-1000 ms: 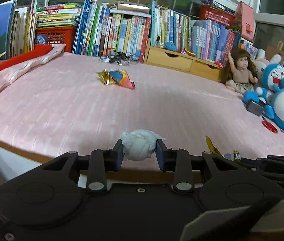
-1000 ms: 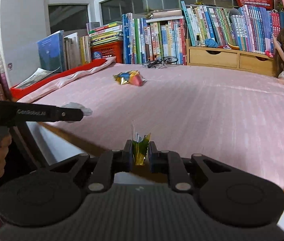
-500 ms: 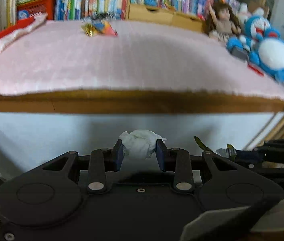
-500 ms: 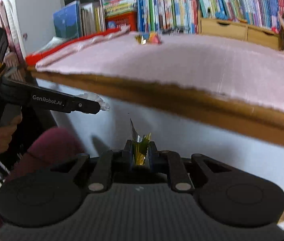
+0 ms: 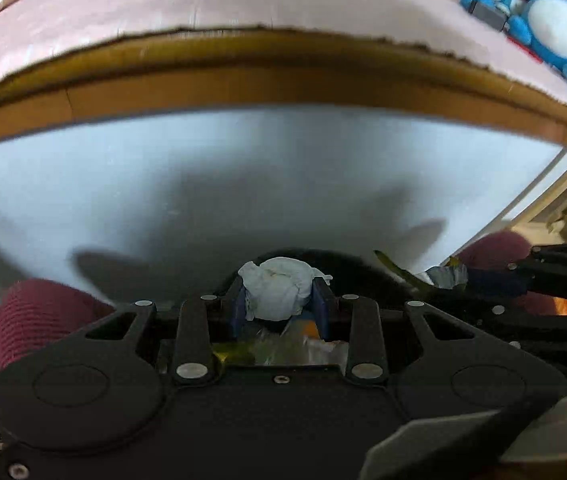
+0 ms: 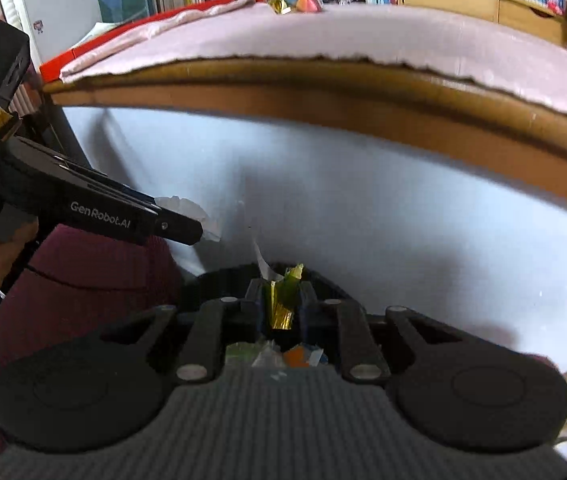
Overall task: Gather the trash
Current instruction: 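Open both tools to drop the tissue and yellow foil into the bin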
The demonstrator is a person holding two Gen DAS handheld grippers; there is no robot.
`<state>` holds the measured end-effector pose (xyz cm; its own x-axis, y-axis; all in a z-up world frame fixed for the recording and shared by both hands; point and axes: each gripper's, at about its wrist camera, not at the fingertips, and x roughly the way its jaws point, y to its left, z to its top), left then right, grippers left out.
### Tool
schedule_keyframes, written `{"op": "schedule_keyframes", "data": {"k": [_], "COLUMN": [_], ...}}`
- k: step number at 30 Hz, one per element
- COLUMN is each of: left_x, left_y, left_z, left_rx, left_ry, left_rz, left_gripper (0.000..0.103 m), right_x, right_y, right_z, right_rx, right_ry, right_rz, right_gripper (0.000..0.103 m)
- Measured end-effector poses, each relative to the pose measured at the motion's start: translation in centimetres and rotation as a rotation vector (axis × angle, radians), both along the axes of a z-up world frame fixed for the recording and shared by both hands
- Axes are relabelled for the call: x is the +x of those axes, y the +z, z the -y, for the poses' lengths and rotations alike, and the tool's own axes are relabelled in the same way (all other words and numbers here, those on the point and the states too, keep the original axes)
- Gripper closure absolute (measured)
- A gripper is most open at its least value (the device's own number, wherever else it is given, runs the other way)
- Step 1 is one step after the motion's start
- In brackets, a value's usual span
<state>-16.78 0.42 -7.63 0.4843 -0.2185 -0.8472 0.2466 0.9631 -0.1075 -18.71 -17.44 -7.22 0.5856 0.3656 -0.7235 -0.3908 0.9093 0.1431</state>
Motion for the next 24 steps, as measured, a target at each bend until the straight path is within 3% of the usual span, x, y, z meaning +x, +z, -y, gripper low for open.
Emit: {"op": "schedule_keyframes", "data": {"k": [24], "left_x": [1.2], "left_y": [-2.8], "left_z": [0.9], "left_rx": [0.030], "left_ry": [-0.018], "left_rz": [-0.086], "left_gripper": [0.071], "right_x": [0.9], "right_y": [-1.7], "right_z": [-1.0], "right_rx": [-0.010], "right_ry": [0.005], "right_rz": [-0.054], "right_gripper": [0.074]}}
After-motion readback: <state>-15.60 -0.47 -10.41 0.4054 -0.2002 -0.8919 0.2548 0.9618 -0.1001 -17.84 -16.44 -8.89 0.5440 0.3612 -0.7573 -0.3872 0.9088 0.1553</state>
